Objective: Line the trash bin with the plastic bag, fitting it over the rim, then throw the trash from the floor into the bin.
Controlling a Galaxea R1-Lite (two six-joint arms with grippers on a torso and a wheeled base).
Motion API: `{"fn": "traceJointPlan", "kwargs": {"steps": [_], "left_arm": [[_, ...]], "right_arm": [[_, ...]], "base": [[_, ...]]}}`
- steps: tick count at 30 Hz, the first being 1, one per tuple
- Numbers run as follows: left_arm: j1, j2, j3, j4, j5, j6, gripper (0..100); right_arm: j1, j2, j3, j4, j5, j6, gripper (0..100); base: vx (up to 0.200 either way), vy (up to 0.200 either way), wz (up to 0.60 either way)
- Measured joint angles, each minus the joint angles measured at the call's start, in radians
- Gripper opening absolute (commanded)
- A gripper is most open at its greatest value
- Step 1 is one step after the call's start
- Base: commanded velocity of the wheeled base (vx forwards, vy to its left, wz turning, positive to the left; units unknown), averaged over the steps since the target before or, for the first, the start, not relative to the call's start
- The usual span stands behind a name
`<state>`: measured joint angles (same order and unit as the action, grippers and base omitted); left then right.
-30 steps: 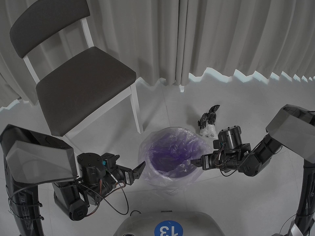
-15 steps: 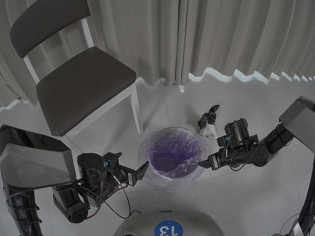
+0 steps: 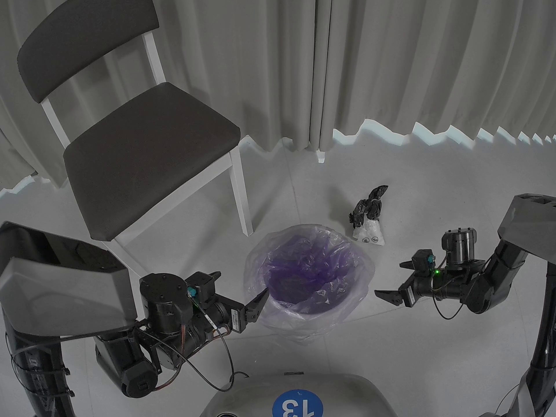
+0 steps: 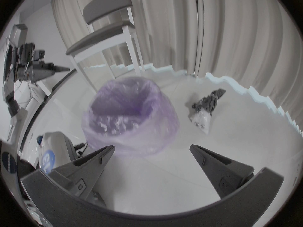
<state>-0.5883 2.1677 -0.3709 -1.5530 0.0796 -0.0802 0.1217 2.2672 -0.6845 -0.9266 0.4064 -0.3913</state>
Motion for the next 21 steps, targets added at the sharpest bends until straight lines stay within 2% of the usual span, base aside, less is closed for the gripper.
{"fn": "traceJointPlan", "kwargs": {"steps": [7,17,21], "left_arm": [[-0.003,0.002,0.0,0.0,0.0,-0.002,100],[-0.003,0.002,0.001,0.0,-0.001,-0.002,100],[-0.002,0.002,0.001,0.0,-0.002,-0.002,100]], "right_arm": [[-0.017,0.052,-0.017,0.031,0.028,-0.074,100],[0.015,0.113,-0.105,0.058,0.032,-0.081,100],[0.032,0.144,-0.165,0.127,0.032,-0.095,100]], "base": [[0.0,0.0,0.0],[0.0,0.0,0.0],[0.0,0.0,0.0]]}}
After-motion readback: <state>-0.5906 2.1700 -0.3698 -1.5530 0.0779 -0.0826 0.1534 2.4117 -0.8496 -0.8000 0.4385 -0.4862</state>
